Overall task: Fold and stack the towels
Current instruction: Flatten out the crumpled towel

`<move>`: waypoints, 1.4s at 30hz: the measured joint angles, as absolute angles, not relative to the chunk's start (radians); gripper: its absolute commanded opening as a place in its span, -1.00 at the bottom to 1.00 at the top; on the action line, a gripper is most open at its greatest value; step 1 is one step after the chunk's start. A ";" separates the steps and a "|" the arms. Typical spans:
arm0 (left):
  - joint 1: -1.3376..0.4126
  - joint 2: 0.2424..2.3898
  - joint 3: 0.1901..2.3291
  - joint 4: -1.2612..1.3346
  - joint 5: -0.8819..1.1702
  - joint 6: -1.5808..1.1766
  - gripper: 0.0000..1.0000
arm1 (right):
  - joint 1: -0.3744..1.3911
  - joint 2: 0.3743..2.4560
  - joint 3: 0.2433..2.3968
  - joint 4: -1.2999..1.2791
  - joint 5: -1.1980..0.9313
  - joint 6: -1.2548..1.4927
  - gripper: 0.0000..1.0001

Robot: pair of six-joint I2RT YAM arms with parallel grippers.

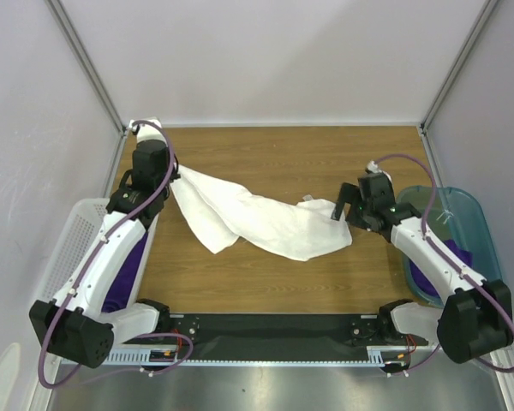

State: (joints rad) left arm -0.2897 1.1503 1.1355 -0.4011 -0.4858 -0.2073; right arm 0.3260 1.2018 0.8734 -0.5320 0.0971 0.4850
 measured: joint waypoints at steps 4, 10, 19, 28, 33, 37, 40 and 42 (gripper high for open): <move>-0.280 1.128 1.122 -0.388 -0.487 -0.213 -0.99 | 0.285 1.187 0.783 -0.525 0.121 0.533 0.93; -0.280 1.125 1.092 -0.371 -0.476 -0.227 -0.99 | 0.285 1.249 0.760 -0.462 0.124 0.565 0.72; -0.280 1.124 1.075 -0.363 -0.460 -0.229 -1.00 | 0.285 1.321 0.678 -0.361 0.084 0.596 0.48; -0.280 1.123 1.075 -0.356 -0.456 -0.235 -0.99 | 0.303 1.382 0.669 -0.291 0.044 0.621 -0.03; -0.280 1.116 1.075 -0.353 -0.449 -0.236 -0.99 | 0.314 1.394 0.672 -0.282 0.036 0.627 -1.00; -0.280 1.098 1.080 -0.365 -0.441 -0.230 -0.99 | 0.313 1.387 0.734 -0.360 0.039 0.613 -1.00; -0.280 1.083 1.129 -0.405 -0.442 -0.216 -0.99 | 0.303 1.338 0.869 -0.471 0.070 0.569 -1.00; -0.280 1.075 1.196 -0.430 -0.442 -0.199 -0.99 | 0.278 1.281 1.007 -0.530 0.095 0.532 -1.00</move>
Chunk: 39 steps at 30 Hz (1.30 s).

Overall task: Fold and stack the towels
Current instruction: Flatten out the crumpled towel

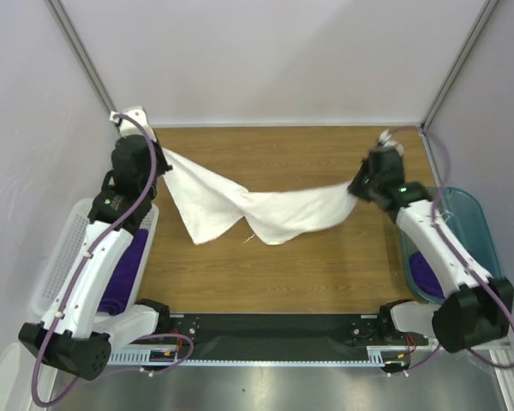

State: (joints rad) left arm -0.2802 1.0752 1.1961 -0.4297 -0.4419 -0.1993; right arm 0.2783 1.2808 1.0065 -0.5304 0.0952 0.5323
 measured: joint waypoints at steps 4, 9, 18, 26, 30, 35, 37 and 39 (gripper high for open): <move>-0.293 1.058 1.343 -0.438 -0.447 -0.159 -0.99 | 0.183 1.180 1.308 -0.555 0.111 0.464 -1.00; -0.357 1.023 1.481 -0.453 -0.484 -0.093 -0.99 | 0.100 1.114 1.562 -0.590 0.125 0.406 -1.00; -0.406 0.924 1.532 -0.505 -0.537 -0.044 -0.99 | 0.089 1.092 1.718 -0.767 0.211 0.357 -1.00; -0.407 0.858 1.501 -0.591 -0.616 -0.047 -0.99 | 0.088 1.031 1.680 -0.944 0.255 0.364 -1.00; -0.407 0.879 1.463 -0.601 -0.651 -0.065 -1.00 | 0.063 1.027 1.566 -0.966 0.236 0.366 -1.00; -0.394 0.993 1.316 -0.557 -0.654 -0.117 -0.99 | -0.023 1.147 1.372 -0.877 0.124 0.371 -1.00; -0.369 1.067 1.268 -0.527 -0.626 -0.137 -0.99 | -0.053 1.237 1.300 -0.826 0.091 0.374 -1.00; -0.338 1.173 1.224 -0.488 -0.598 -0.160 -0.99 | -0.066 1.325 1.253 -0.791 0.079 0.377 -1.00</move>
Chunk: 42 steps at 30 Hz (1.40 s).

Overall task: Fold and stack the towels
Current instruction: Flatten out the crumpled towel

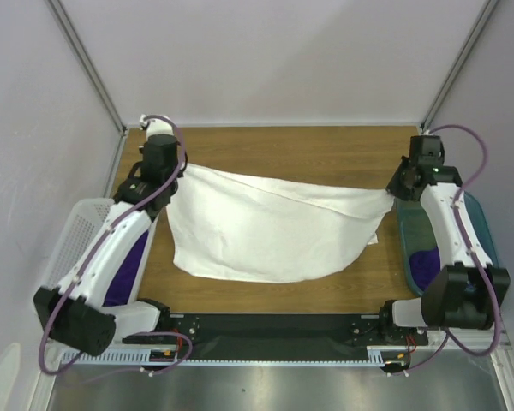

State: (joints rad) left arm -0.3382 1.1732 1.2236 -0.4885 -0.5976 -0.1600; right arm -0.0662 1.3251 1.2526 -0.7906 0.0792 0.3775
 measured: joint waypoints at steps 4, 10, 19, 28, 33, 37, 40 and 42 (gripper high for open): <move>-0.297 1.338 1.177 -0.421 -0.559 -0.184 -0.99 | -0.067 1.457 1.231 -0.717 0.070 0.387 -1.00; -0.234 1.544 1.219 -0.272 -0.528 -0.192 -0.99 | -0.068 1.659 1.291 -0.588 0.072 0.389 -1.00; -0.189 1.892 1.435 -0.182 -0.505 -0.183 -0.99 | -0.067 1.982 1.570 -0.536 0.067 0.391 -1.00; -0.150 2.043 1.567 -0.137 -0.481 -0.163 -0.99 | -0.067 2.168 1.759 -0.533 0.042 0.401 0.45; -0.148 2.141 1.687 -0.133 -0.457 -0.149 -0.99 | -0.062 2.175 1.767 -0.533 0.027 0.393 0.76; -0.147 2.202 1.775 -0.154 -0.442 -0.149 -0.99 | -0.048 2.099 1.686 -0.517 0.026 0.392 0.75; -0.146 2.214 1.791 -0.175 -0.442 -0.150 -0.99 | -0.026 1.983 1.569 -0.506 0.024 0.393 0.72; -0.141 2.214 1.791 -0.191 -0.442 -0.157 -0.99 | -0.001 1.909 1.502 -0.503 0.031 0.396 0.67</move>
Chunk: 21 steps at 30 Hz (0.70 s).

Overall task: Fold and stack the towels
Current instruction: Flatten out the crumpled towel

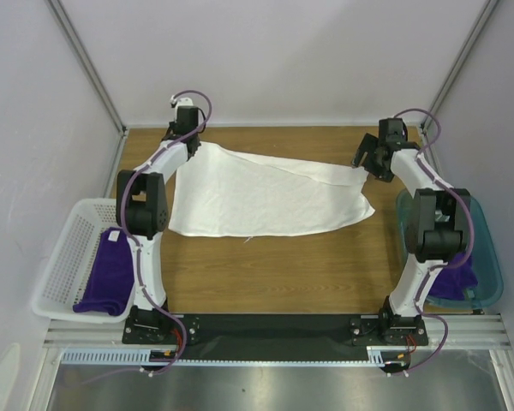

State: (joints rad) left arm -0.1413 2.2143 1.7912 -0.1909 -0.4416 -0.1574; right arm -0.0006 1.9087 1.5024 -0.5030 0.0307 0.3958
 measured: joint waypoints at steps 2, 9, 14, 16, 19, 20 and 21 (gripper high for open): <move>-0.133 2.214 1.791 -0.201 -0.441 -0.161 -0.99 | 0.029 1.858 1.454 -0.498 0.040 0.400 0.58; -0.108 2.214 1.774 -0.200 -0.453 -0.167 -0.99 | 0.101 1.829 1.334 -0.498 0.098 0.437 0.27; -0.104 2.214 1.753 -0.201 -0.467 -0.164 -0.99 | 0.094 1.828 1.256 -0.500 0.144 0.461 0.15; -0.103 2.214 1.752 -0.197 -0.467 -0.157 -0.99 | 0.092 1.828 1.246 -0.502 0.158 0.463 0.15; -0.102 2.214 1.752 -0.192 -0.467 -0.149 -0.99 | 0.091 1.828 1.246 -0.502 0.179 0.463 0.13; -0.102 2.214 1.752 -0.191 -0.467 -0.146 -0.99 | 0.091 1.828 1.246 -0.502 0.184 0.463 0.12; -0.102 2.214 1.752 -0.189 -0.467 -0.144 -0.99 | 0.091 1.828 1.246 -0.503 0.191 0.463 0.10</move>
State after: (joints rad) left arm -0.1020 2.2143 1.7523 -0.1894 -0.4671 -0.1444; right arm 0.0914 1.8282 1.2457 -0.5030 0.1913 0.4625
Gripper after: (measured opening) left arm 0.045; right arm 0.567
